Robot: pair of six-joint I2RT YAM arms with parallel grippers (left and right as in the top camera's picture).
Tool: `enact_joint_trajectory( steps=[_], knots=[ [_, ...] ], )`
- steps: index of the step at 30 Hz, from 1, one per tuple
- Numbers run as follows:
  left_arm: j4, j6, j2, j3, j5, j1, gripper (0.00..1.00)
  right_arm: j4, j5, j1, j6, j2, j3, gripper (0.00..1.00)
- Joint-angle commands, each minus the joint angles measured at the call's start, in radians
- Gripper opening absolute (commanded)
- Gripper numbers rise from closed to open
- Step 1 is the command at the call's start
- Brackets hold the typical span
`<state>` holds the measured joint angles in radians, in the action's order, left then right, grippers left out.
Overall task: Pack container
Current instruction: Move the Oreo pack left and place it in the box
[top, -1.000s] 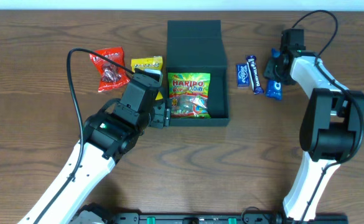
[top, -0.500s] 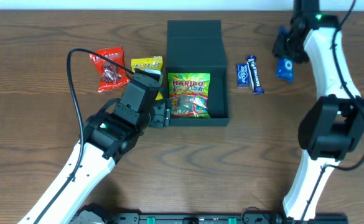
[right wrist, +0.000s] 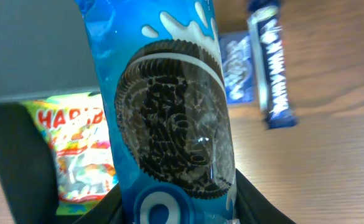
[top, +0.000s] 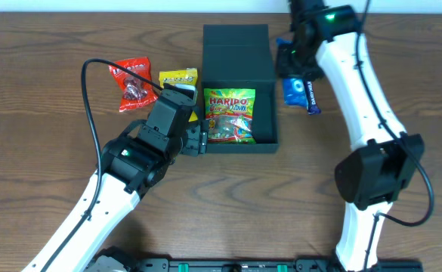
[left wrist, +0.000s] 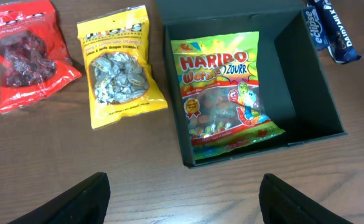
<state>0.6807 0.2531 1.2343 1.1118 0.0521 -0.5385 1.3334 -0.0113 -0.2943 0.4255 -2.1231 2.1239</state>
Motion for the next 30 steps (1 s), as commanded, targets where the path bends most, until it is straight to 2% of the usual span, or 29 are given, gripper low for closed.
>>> enact_joint_trajectory(
  steps=[1,9,15,19,23,30],
  knots=[
    [0.003,-0.014,-0.01,0.019,0.003,0.004,0.78,-0.027,-0.002,-0.072,0.097,0.025,-0.06,0.02],
    [0.005,-0.014,-0.01,0.019,0.003,0.004,0.79,-0.103,-0.174,-0.23,0.259,0.025,-0.207,0.01],
    [0.026,-0.014,-0.01,0.019,0.003,0.004,0.79,-0.122,-0.261,-0.246,0.399,0.025,-0.291,0.01],
    [0.026,-0.014,-0.01,0.019,0.003,0.004,0.79,-0.19,-0.325,-0.241,0.38,0.025,-0.341,0.02],
    [0.025,-0.014,-0.01,0.019,0.003,0.004,0.79,-0.258,-0.322,-0.242,0.283,0.025,-0.363,0.02],
    [0.025,-0.014,-0.01,0.019,0.003,0.004,0.79,-0.268,-0.329,-0.23,0.201,0.025,-0.392,0.02]
  ],
)
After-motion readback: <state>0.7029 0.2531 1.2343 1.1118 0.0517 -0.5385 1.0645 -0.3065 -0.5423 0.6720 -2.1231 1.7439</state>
